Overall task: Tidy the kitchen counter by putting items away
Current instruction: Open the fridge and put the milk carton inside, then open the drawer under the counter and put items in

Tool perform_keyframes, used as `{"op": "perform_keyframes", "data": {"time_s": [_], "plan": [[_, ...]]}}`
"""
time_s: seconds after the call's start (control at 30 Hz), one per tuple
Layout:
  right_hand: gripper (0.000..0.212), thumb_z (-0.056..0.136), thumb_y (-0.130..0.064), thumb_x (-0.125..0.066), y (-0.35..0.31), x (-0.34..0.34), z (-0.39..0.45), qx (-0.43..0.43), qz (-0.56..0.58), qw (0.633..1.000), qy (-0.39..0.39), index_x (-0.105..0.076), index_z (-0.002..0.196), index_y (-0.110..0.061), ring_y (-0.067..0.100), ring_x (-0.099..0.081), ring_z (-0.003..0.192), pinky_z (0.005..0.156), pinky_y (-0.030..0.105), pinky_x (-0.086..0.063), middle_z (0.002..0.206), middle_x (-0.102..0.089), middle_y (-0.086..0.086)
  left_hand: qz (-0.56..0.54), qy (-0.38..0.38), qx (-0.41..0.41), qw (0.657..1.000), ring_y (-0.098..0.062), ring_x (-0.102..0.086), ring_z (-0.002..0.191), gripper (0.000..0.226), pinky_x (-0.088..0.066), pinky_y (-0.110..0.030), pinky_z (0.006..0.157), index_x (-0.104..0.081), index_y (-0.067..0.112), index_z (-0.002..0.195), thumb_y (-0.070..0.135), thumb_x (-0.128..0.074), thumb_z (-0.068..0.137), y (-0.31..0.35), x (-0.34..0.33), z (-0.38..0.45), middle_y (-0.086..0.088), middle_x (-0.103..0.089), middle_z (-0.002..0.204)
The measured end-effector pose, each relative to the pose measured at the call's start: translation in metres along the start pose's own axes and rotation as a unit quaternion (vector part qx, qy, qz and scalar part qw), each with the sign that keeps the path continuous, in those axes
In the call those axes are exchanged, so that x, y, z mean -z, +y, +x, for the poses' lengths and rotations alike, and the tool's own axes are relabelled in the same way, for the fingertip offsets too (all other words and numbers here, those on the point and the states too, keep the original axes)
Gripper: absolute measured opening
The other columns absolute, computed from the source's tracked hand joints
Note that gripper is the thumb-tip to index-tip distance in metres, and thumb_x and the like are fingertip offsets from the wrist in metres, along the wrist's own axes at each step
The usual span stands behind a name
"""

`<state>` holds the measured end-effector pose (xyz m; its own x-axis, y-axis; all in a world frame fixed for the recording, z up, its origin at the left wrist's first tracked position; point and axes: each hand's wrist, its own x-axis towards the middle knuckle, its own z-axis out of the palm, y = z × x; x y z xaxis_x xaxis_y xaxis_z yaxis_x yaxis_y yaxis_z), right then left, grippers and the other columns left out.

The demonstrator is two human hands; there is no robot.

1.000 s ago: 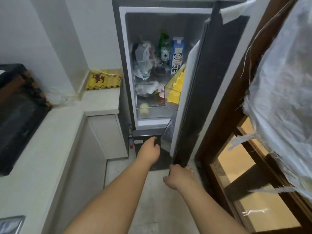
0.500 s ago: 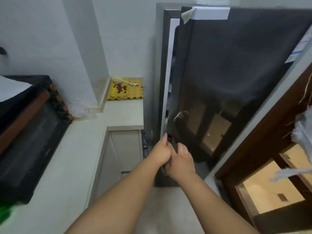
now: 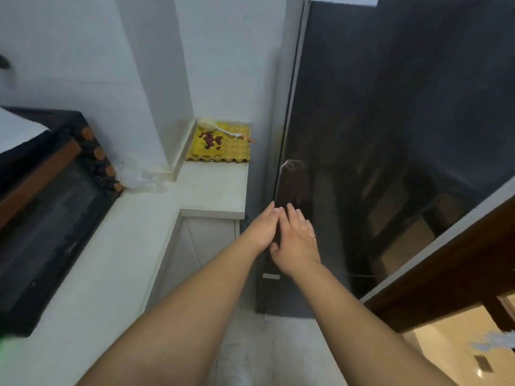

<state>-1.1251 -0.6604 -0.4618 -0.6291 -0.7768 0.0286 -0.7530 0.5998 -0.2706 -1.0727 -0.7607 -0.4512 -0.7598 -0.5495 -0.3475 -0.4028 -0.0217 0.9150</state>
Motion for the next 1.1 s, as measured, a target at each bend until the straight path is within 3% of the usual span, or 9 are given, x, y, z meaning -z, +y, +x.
{"op": "perform_keyframes", "data": {"time_s": [0.13, 0.3, 0.43, 0.57, 0.77, 0.87, 0.93, 1.0, 1.1], "plan": [[0.093, 0.090, -0.034, -0.058, 0.020, -0.017, 0.010, 0.050, -0.024, 0.998, 0.000, 0.000, 0.161, -0.021, 0.029, 0.009, 0.155, 0.126, 0.044, 0.003, 0.168, 0.014, 0.008, 0.074, 0.083, 0.017, 0.994, -0.021, -0.028, 0.150, 0.054, -0.019, -0.029, 0.123, -0.025, 0.015, 0.158, 0.033, -0.029, 0.108, -0.031, -0.004, -0.006, -0.008, -0.027, 0.164], [0.090, 0.088, -0.031, -0.059, 0.024, -0.057, 0.013, 0.204, -0.012, 0.978, -0.051, -0.008, 0.161, -0.015, 0.028, 0.002, 0.155, 0.126, 0.048, 0.000, 0.169, -0.003, 0.010, 0.084, 0.249, 0.155, 0.952, -0.024, -0.028, 0.150, 0.055, -0.018, -0.027, 0.120, -0.024, 0.009, 0.157, 0.032, -0.034, 0.107, -0.118, 0.001, -0.051, -0.011, -0.026, 0.164], [0.085, 0.091, -0.036, -0.052, -0.008, -0.096, -0.013, 0.325, -0.048, 0.928, -0.176, -0.006, 0.160, -0.017, 0.028, 0.005, 0.155, 0.125, 0.046, 0.007, 0.169, -0.007, 0.006, 0.080, 0.324, 0.273, 0.902, -0.027, -0.021, 0.153, 0.063, -0.015, -0.035, 0.125, -0.018, 0.010, 0.158, 0.038, -0.036, 0.105, -0.175, -0.002, -0.121, -0.011, -0.019, 0.166], [0.080, 0.093, -0.040, -0.050, -0.056, -0.133, -0.066, 0.460, -0.080, 0.843, -0.266, -0.012, 0.160, -0.019, 0.030, -0.001, 0.155, 0.125, 0.048, 0.003, 0.167, -0.017, 0.004, 0.041, 0.390, 0.367, 0.843, -0.027, -0.020, 0.153, 0.070, -0.017, -0.035, 0.124, -0.016, 0.009, 0.159, 0.040, -0.044, 0.102, -0.220, -0.004, -0.205, -0.011, -0.017, 0.166], [0.080, 0.091, -0.036, -0.051, -0.098, -0.185, -0.134, 0.549, -0.133, 0.739, -0.366, -0.013, 0.160, -0.019, 0.026, 0.000, 0.156, 0.126, 0.045, 0.003, 0.167, -0.017, 0.001, 0.064, 0.425, 0.444, 0.786, -0.029, -0.028, 0.148, 0.069, -0.027, -0.037, 0.118, -0.027, 0.006, 0.154, 0.038, -0.051, 0.098, -0.281, -0.015, -0.290, -0.015, -0.029, 0.160], [0.084, 0.093, -0.033, -0.052, -0.116, -0.218, -0.146, 0.567, -0.169, 0.701, -0.397, -0.005, 0.161, -0.018, 0.024, 0.005, 0.156, 0.126, 0.041, 0.001, 0.169, -0.005, 0.002, 0.090, 0.416, 0.454, 0.783, -0.028, -0.017, 0.152, 0.077, -0.017, -0.036, 0.122, -0.017, 0.005, 0.157, 0.041, -0.049, 0.098, -0.317, -0.007, -0.296, -0.015, -0.019, 0.164], [0.087, 0.095, -0.033, -0.053, -0.133, -0.237, -0.149, 0.575, -0.181, 0.687, -0.405, 0.003, 0.161, -0.019, 0.022, 0.010, 0.156, 0.126, 0.040, 0.001, 0.170, 0.007, 0.001, 0.114, 0.402, 0.470, 0.777, -0.031, -0.012, 0.153, 0.078, -0.010, -0.038, 0.124, -0.011, 0.006, 0.158, 0.045, -0.043, 0.099, -0.339, 0.001, -0.292, -0.014, -0.016, 0.165], [0.091, 0.095, -0.030, -0.053, -0.150, -0.255, -0.150, 0.590, -0.168, 0.683, -0.397, 0.008, 0.160, -0.021, 0.020, 0.015, 0.155, 0.126, 0.038, 0.003, 0.169, 0.016, -0.001, 0.149, 0.401, 0.478, 0.767, -0.034, -0.019, 0.149, 0.074, -0.012, -0.042, 0.124, -0.015, 0.007, 0.156, 0.047, -0.040, 0.099, -0.355, 0.006, -0.286, -0.015, -0.024, 0.161], [0.091, 0.094, -0.030, -0.053, -0.172, -0.277, -0.151, 0.608, -0.148, 0.693, -0.358, 0.010, 0.160, -0.020, 0.020, 0.017, 0.154, 0.125, 0.036, 0.008, 0.168, 0.017, 0.001, 0.165, 0.404, 0.497, 0.751, -0.035, -0.025, 0.146, 0.069, -0.014, -0.045, 0.122, -0.021, 0.009, 0.153, 0.045, -0.040, 0.098, -0.370, 0.011, -0.281, -0.015, -0.030, 0.158]]}}
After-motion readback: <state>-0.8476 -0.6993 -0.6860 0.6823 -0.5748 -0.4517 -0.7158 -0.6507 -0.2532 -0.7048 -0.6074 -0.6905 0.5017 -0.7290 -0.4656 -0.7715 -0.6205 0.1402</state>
